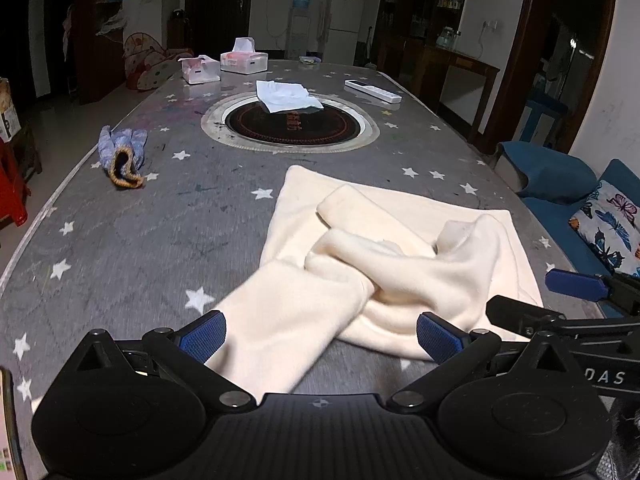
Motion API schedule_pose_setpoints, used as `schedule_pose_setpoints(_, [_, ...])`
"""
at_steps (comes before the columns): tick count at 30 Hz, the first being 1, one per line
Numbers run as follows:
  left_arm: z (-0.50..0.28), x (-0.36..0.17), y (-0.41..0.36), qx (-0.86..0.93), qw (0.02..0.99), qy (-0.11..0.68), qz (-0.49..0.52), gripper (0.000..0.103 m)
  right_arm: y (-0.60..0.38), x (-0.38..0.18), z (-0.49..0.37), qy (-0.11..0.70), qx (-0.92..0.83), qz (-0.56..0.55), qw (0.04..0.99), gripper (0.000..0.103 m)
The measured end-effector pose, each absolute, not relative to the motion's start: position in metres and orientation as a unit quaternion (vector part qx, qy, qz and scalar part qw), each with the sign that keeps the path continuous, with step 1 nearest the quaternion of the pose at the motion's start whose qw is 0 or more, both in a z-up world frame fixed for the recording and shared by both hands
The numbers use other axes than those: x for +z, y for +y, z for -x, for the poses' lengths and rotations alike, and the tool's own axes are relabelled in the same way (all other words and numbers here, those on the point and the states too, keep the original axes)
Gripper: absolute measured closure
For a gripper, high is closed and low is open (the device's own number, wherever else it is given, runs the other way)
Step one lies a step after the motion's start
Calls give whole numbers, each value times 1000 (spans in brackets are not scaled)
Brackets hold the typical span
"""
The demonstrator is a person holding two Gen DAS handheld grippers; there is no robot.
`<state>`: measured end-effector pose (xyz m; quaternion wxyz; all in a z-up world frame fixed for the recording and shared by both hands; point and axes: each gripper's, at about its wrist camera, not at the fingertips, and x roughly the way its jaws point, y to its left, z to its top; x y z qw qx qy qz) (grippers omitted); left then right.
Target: Fold clothes
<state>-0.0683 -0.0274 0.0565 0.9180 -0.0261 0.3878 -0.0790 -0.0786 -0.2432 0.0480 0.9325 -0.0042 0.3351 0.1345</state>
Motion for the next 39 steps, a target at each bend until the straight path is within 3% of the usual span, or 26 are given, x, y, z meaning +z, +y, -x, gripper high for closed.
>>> schedule_pose_setpoints(8, [32, 60, -31, -85, 924, 371, 17, 1, -251, 52, 45, 331, 137, 6, 934, 22])
schedule_pose_setpoints(12, [8, 56, -34, -105, 920, 377, 22, 6, -254, 51, 26, 336, 145, 0, 931, 31])
schedule_pose_setpoints(15, [-5, 47, -36, -122, 911, 393, 29, 15, -254, 47, 12, 346, 159, -5, 925, 43])
schedule_pose_setpoints(17, [-12, 41, -36, -137, 903, 405, 36, 32, -254, 42, 4, 358, 173, -10, 918, 51])
schedule_pose_setpoints(18, [-13, 38, -36, -146, 899, 410, 40, 37, -253, 39, 1, 363, 179, -12, 914, 58])
schedule_pose_setpoints(20, [-12, 35, -38, -167, 894, 413, 45, 57, -254, 38, 1, 365, 187, -14, 912, 72])
schedule_pose_setpoints(21, [-10, 35, -38, -175, 893, 411, 45, 61, -255, 38, 2, 364, 191, -17, 912, 80])
schedule_pose_setpoints(23, [-6, 37, -39, -190, 895, 402, 42, 78, -257, 41, 7, 361, 198, -22, 911, 85])
schedule_pose_setpoints(26, [4, 45, -37, -203, 898, 387, 45, 83, -261, 49, 20, 350, 211, -27, 912, 88])
schedule_pose_setpoints(39, [95, 77, -4, -259, 901, 344, 42, 85, -263, 84, 115, 338, 320, 14, 885, 89])
